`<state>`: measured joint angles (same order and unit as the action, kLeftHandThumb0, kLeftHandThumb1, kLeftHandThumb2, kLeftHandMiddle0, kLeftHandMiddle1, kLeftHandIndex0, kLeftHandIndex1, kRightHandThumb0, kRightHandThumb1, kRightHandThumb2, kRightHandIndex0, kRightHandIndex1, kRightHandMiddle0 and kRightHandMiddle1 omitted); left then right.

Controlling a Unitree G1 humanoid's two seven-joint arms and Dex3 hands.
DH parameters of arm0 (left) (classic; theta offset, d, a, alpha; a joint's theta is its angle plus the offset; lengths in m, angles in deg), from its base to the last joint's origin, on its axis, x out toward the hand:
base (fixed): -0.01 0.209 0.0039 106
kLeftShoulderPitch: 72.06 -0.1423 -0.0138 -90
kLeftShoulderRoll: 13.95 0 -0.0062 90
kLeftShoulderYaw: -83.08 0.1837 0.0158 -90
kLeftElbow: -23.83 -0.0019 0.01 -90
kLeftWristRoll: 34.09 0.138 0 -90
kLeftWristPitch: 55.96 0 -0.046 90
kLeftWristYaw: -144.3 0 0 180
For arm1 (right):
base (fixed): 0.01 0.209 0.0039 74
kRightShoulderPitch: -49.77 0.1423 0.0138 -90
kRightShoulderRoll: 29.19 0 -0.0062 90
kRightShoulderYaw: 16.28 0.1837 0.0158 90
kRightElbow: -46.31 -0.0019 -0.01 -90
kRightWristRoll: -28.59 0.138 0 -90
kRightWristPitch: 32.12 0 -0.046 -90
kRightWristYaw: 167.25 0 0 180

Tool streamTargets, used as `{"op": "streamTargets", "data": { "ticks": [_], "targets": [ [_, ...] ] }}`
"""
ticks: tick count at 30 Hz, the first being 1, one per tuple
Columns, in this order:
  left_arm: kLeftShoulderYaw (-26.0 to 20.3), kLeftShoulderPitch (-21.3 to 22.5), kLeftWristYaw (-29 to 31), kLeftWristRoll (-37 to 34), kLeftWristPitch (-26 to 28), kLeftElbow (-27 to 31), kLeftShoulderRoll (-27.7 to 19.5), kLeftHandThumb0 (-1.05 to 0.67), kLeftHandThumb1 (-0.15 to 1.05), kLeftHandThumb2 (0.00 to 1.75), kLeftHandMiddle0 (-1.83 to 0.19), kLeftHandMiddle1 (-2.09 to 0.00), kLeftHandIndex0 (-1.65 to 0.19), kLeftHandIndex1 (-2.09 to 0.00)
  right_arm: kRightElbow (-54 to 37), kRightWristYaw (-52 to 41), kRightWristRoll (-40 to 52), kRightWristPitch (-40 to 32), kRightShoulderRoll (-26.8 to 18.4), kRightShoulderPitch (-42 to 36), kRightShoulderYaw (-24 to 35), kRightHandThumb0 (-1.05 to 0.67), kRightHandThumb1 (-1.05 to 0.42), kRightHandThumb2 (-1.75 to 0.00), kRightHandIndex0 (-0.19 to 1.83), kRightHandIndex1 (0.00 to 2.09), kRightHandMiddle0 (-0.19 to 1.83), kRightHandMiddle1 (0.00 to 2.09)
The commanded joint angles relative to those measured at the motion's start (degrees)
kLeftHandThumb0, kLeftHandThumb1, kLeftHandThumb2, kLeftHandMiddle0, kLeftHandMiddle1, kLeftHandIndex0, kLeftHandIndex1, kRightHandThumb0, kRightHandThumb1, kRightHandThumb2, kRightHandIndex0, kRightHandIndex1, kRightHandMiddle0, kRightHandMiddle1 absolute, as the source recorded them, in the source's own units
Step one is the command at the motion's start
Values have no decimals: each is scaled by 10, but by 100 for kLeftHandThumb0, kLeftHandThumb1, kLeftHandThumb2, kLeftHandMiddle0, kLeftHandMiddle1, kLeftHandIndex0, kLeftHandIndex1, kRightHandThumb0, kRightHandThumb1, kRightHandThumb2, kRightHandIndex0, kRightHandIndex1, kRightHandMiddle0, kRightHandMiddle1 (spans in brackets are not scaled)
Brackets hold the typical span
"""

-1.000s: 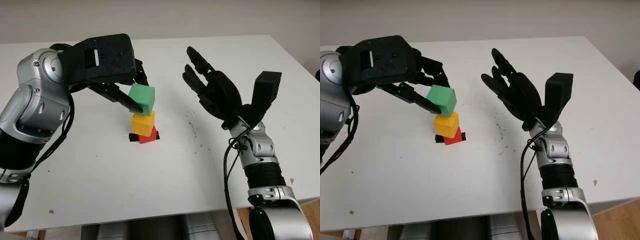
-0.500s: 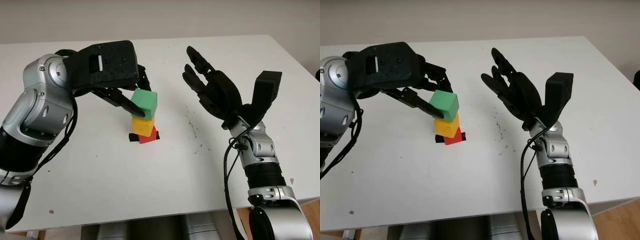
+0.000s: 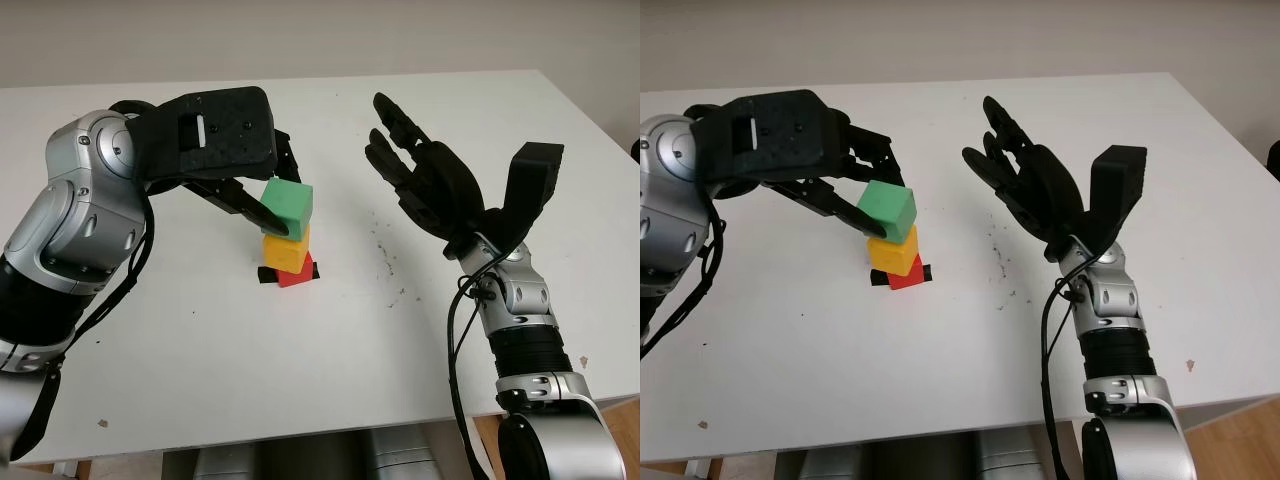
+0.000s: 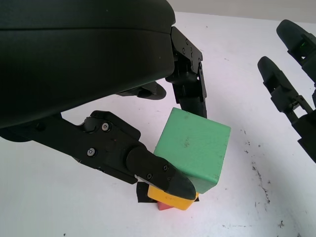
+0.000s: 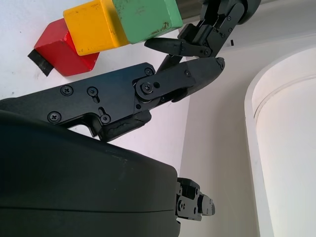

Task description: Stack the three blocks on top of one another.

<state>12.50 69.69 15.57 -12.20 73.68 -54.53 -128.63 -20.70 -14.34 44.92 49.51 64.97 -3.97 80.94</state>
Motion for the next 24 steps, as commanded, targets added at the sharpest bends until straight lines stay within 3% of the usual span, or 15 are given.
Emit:
{"op": "streamTargets", "data": {
  "ticks": [1,24],
  "targets": [
    [-6,1,-4,1,-6,3,-2,-35,97,5,-37,-6,-38,-175,-12,0,3,0,-1,-3,2,-65,-102,-5,-19,0,-5,5],
    [-6,-7,-10,4,2,-6,3,-35,96,5,-36,-5,-34,-176,-25,5,5,-7,-2,-12,2,-65,-102,-5,-19,0,-5,6]
  ]
}}
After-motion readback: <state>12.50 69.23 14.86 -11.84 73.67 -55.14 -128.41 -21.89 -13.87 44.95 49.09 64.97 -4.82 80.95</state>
